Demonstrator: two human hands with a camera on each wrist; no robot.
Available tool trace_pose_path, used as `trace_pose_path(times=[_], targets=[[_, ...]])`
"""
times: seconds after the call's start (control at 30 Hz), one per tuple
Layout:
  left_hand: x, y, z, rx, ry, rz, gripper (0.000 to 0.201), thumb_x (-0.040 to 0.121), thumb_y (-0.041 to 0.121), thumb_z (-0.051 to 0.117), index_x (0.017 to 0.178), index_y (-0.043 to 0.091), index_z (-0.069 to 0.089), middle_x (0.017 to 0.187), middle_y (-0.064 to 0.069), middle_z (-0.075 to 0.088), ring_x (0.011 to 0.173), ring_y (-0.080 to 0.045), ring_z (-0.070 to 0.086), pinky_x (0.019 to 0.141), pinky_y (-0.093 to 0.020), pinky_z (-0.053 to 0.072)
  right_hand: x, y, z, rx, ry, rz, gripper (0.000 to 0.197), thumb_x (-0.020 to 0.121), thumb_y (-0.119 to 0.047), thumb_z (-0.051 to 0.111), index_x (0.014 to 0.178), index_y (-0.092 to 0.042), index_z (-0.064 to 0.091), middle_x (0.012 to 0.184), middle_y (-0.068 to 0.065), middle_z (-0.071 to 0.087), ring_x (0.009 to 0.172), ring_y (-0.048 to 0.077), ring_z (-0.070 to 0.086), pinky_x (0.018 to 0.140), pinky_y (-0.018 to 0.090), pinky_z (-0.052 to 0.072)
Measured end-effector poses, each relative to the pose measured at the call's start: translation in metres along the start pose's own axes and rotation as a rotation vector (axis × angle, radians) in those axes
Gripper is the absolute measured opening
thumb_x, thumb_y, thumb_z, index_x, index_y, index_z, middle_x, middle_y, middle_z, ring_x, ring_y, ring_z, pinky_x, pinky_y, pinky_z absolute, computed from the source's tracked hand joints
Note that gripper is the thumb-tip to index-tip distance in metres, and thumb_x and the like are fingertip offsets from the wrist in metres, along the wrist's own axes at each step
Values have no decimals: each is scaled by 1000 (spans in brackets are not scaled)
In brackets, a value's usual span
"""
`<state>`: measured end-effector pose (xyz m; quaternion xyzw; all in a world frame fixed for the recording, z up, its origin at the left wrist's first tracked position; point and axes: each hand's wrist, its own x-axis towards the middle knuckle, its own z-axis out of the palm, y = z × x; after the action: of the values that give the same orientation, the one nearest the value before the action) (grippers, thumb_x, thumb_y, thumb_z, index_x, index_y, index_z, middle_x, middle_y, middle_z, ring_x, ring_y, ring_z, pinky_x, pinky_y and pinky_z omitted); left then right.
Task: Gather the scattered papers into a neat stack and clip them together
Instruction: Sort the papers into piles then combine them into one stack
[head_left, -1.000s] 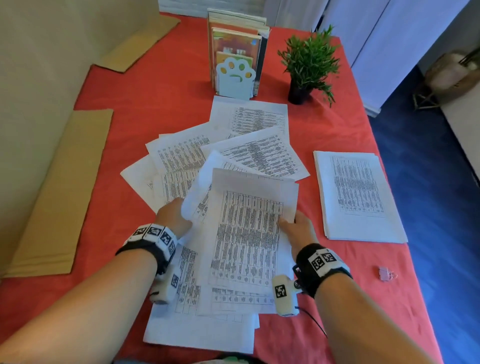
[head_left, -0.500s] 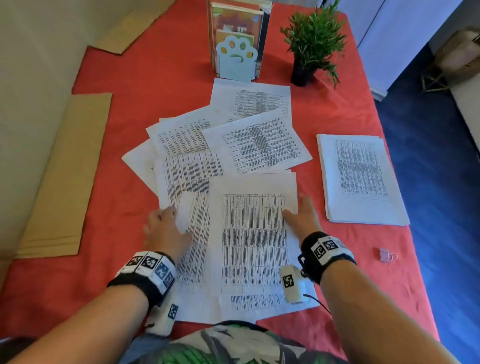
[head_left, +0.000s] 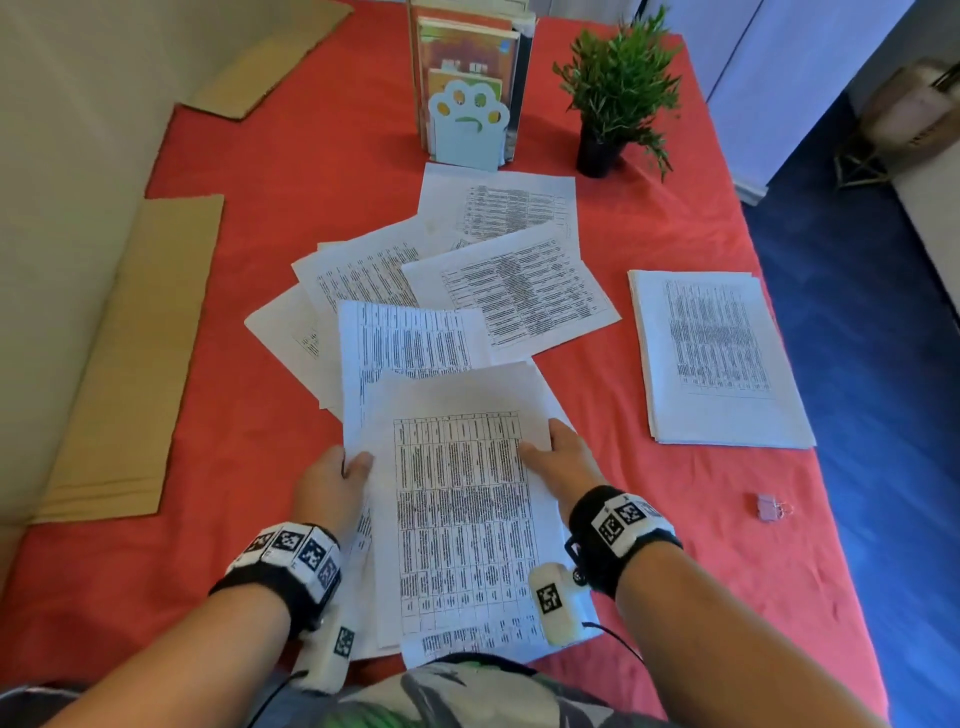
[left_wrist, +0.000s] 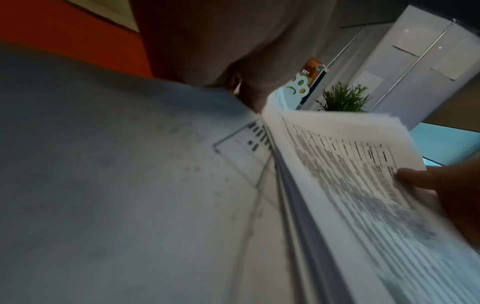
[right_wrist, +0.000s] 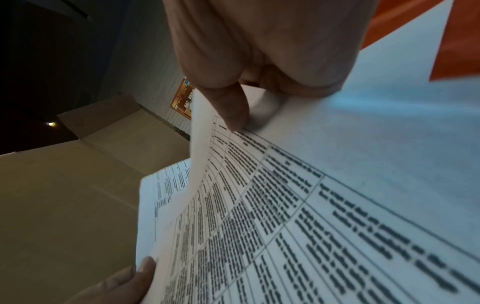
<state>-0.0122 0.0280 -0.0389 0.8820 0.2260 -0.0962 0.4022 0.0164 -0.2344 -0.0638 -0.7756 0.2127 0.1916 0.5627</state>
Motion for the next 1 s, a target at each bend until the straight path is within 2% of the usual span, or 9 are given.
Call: trace_pose_path(times=[0.1,0.17,0.23,0.4,0.57,0.7,0.8,0.9,1.0], targets=[[-7,7,1,-145,-39,-1,30,97,33,45,82,7,50,74,-4,55,70,-24,51,58,-30,36,4,-4,1,20,32,-22,46,70,-41,64,103,-10,55,111,7,64,99,24,61,96,52,50],[-9,14,0,-233,-129,9,15,91,29,59,100,21,50,89,9,61,81,-12,59,70,-28,46,-1,-20,1,26,66,-66,30,76,-31,64,97,-12,55,107,8,66,96,29,64,92,50,53],[-7,21,-1,-197,-175,41,38,84,15,69,111,28,45,93,15,59,84,-6,58,79,-27,47,0,-35,2,47,91,-126,17,82,-18,61,98,-13,57,98,10,67,86,30,65,80,44,56],[22,37,-27,-204,-10,65,28,85,5,64,110,17,58,96,4,65,89,-18,63,69,-26,47,36,-67,-3,81,187,-195,36,86,-9,56,118,-24,54,95,-3,62,83,18,60,77,33,53],[66,43,-61,-323,93,-8,34,86,5,62,119,14,60,108,-4,65,101,-25,62,90,-40,49,88,-82,-35,-145,288,-100,49,86,-18,58,133,-29,51,121,18,57,89,28,60,89,40,53],[101,55,-68,-203,89,-99,27,92,14,58,117,4,59,108,-12,62,98,-30,60,81,-34,45,110,-91,-39,-518,122,-113,58,91,-24,52,146,-31,35,155,15,26,142,32,29,114,49,31],[124,57,-65,-36,63,-122,29,92,22,55,109,-1,60,104,-16,59,97,-36,60,75,-34,44,114,-93,-29,-775,-64,-161,50,93,-22,44,143,-29,39,161,9,8,148,31,7,118,54,17],[143,51,-60,88,40,-160,66,82,44,54,129,-3,51,140,-21,44,119,-40,50,98,-41,44,105,-93,-21,-887,-193,-216,45,98,-25,40,142,-31,43,162,-5,4,150,23,1,120,53,2],[145,55,-58,89,21,-197,67,90,34,56,142,-2,34,154,-20,21,135,-39,35,111,-40,33,86,-92,-18,-910,-283,-309,35,101,-24,41,131,-33,55,162,-10,10,150,17,6,120,55,4]])
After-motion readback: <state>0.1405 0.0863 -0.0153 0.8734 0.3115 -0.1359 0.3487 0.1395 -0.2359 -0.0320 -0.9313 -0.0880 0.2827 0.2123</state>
